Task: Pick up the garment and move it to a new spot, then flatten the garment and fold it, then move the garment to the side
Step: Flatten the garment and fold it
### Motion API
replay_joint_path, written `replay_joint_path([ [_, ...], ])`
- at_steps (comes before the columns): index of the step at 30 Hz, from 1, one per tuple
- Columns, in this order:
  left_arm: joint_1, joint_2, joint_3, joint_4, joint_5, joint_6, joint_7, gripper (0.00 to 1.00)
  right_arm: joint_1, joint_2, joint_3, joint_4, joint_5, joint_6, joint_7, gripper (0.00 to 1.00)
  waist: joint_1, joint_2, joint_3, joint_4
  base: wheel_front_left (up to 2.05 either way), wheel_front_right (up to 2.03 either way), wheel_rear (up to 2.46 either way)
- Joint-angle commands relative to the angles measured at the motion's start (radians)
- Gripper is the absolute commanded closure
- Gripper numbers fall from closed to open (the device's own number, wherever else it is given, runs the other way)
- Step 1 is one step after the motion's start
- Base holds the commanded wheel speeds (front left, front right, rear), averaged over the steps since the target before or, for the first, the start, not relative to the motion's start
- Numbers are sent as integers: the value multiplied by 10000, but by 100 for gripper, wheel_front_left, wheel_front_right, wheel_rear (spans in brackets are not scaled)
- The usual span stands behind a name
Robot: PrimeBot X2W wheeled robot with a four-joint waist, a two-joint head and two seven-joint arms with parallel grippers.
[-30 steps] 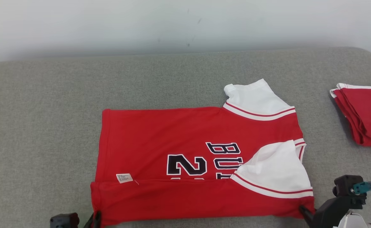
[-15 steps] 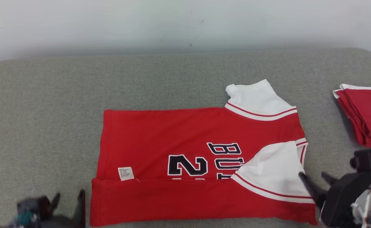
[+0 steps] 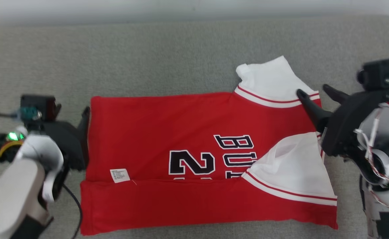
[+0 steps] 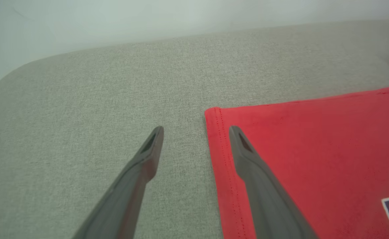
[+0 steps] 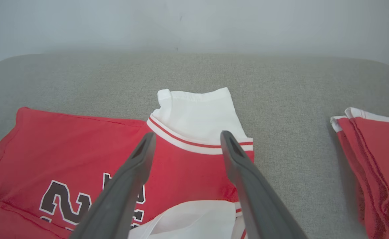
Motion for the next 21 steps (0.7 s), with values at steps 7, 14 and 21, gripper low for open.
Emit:
replay_joint_path([
  [7,-2072,18,-363,1838,433,-394,811,0,-1289,-207,1086,1426,206,-23,-814,0,-1,-1,1246,-762,0,0,0],
  [14,-2387,146,-468,2441,479,-467,1006,0,-1308,-382,996,1800,284,-23,-1115,0,-1,-1,1251,-787,0,0,0],
  [21,-2528,76,-624,2745,293,-724,1363,0,-1315,-346,1053,1968,361,-23,-1118,0,-1,-1,1279,-754,0,0,0],
])
